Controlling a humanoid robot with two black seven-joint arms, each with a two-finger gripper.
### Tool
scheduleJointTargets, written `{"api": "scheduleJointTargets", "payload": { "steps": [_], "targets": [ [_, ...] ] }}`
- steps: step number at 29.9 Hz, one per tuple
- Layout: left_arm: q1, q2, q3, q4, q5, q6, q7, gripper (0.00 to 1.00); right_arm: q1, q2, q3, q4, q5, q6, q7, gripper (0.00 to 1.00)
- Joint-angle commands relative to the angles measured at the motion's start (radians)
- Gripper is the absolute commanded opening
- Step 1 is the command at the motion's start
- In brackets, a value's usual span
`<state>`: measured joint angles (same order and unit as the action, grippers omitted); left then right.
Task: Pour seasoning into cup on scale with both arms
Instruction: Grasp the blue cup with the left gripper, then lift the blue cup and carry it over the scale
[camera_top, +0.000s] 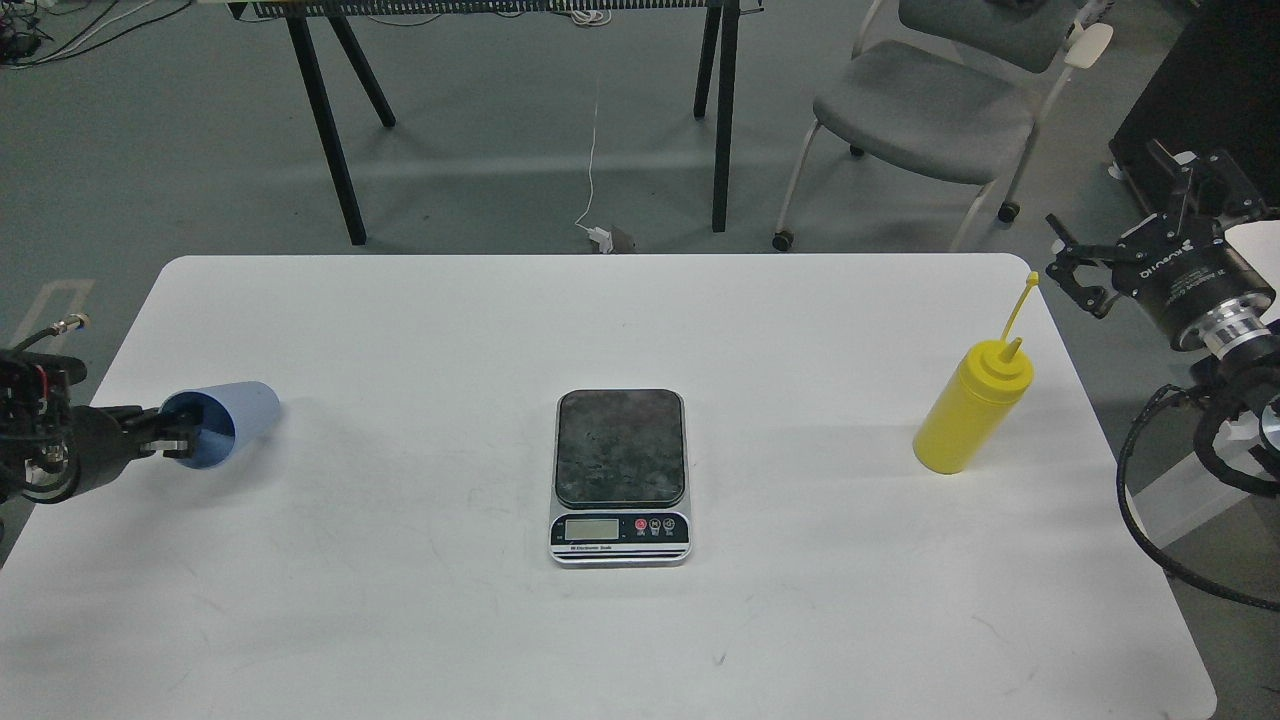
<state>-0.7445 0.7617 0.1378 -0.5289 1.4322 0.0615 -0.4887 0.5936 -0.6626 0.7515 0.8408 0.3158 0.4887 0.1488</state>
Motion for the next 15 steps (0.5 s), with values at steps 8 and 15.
{"api": "scheduleJointTargets", "payload": {
  "steps": [8, 15],
  "targets": [
    [-0.113, 0.123, 0.006, -0.166, 0.017, -0.097, 0.000, 0.00, -0.003, 0.005, 0.002, -0.002, 0.000, 0.000, 0.001, 1.00],
    [-0.297, 0.151, 0.006, -0.361, 0.246, -0.254, 0.000, 0.00, -0.006, 0.006, 0.002, -0.006, 0.000, 0.000, 0.000, 1.00]
  ]
}}
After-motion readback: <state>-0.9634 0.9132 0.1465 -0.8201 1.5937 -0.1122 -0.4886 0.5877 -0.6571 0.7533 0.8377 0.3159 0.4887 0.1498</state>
